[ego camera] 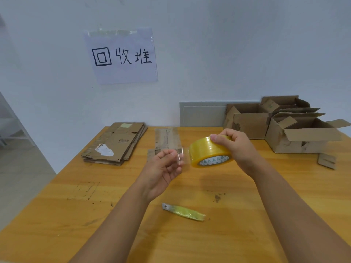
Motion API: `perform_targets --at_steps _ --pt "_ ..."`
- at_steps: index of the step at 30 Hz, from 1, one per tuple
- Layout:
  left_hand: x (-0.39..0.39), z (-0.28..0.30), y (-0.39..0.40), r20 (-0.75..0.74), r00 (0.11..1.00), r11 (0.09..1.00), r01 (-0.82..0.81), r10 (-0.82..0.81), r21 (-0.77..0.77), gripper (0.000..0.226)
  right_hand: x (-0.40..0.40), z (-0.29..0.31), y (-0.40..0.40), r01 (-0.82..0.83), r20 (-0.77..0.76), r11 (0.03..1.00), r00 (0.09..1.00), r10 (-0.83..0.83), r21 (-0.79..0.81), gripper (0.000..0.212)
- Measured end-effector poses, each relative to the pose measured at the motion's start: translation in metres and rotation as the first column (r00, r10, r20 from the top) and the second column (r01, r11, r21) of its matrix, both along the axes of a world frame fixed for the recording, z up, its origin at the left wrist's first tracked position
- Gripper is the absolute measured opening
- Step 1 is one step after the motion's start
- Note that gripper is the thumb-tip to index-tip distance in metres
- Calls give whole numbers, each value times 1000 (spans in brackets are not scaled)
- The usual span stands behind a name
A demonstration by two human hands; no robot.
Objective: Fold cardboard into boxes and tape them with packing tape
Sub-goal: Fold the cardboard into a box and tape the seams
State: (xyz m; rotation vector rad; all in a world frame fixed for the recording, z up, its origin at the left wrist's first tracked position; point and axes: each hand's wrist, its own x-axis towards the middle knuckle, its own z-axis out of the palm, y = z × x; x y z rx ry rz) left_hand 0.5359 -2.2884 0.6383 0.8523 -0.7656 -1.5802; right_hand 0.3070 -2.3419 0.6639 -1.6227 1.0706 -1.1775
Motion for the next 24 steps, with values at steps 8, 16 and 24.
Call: perform_targets --at_steps 8,16,24 --pt "3 -5 -4 -20 994 995 103 -103 16 29 2 -2 -3 -13 1 1000 1000 13 1 43" --pt "9 -6 -5 15 992 992 125 -125 14 33 5 -2 -5 -18 -3 1000 1000 18 5 42" --pt "10 -3 -3 80 991 994 106 -106 11 32 7 -2 -4 -2 -46 1000 999 2 7 47"
